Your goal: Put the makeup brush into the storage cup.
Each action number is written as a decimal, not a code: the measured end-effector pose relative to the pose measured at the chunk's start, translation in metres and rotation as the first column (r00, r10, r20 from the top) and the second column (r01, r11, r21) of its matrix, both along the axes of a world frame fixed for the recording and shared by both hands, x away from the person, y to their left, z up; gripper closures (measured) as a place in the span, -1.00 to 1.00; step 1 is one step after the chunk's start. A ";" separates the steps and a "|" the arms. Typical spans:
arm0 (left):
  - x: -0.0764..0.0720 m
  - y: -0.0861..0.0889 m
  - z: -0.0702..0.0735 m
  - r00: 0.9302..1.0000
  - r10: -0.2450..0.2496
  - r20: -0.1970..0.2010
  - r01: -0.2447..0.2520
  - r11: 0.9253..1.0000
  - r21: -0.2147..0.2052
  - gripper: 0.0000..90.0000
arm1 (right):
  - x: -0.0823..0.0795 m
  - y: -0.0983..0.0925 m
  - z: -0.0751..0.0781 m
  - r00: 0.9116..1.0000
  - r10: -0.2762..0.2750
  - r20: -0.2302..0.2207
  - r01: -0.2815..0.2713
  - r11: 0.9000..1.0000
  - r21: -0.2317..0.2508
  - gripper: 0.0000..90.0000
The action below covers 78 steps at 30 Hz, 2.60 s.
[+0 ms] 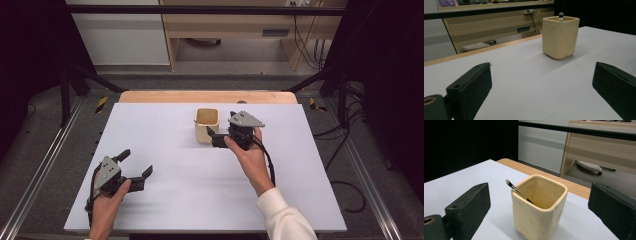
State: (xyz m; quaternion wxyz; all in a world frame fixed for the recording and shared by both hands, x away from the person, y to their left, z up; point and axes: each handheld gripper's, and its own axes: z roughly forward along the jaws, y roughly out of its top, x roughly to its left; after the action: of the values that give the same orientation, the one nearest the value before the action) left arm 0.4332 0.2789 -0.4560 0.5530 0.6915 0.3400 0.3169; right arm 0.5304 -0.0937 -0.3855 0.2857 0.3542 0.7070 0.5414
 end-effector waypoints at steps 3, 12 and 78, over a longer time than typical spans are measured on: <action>0.000 0.000 0.000 1.000 -0.001 -0.001 0.001 1.000 0.001 -0.95 | -0.001 -0.002 0.000 1.000 0.002 0.003 -0.002 1.000 -0.003 -0.90; 0.000 0.000 0.000 1.000 0.000 0.002 0.000 1.000 0.001 -0.95 | -0.003 -0.005 -0.001 1.000 0.000 0.001 0.000 1.000 -0.003 -0.90; -0.002 0.004 0.001 1.000 -0.008 0.016 0.008 1.000 0.002 -0.96 | -0.043 -0.076 -0.033 0.997 -0.073 -0.021 0.073 0.997 -0.008 -0.91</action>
State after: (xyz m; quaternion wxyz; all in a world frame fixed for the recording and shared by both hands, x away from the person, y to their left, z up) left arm 0.4312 0.2827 -0.4554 0.5561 0.6909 0.3326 0.3205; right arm 0.4875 -0.1693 -0.4183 0.2992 0.3843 0.6986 0.5242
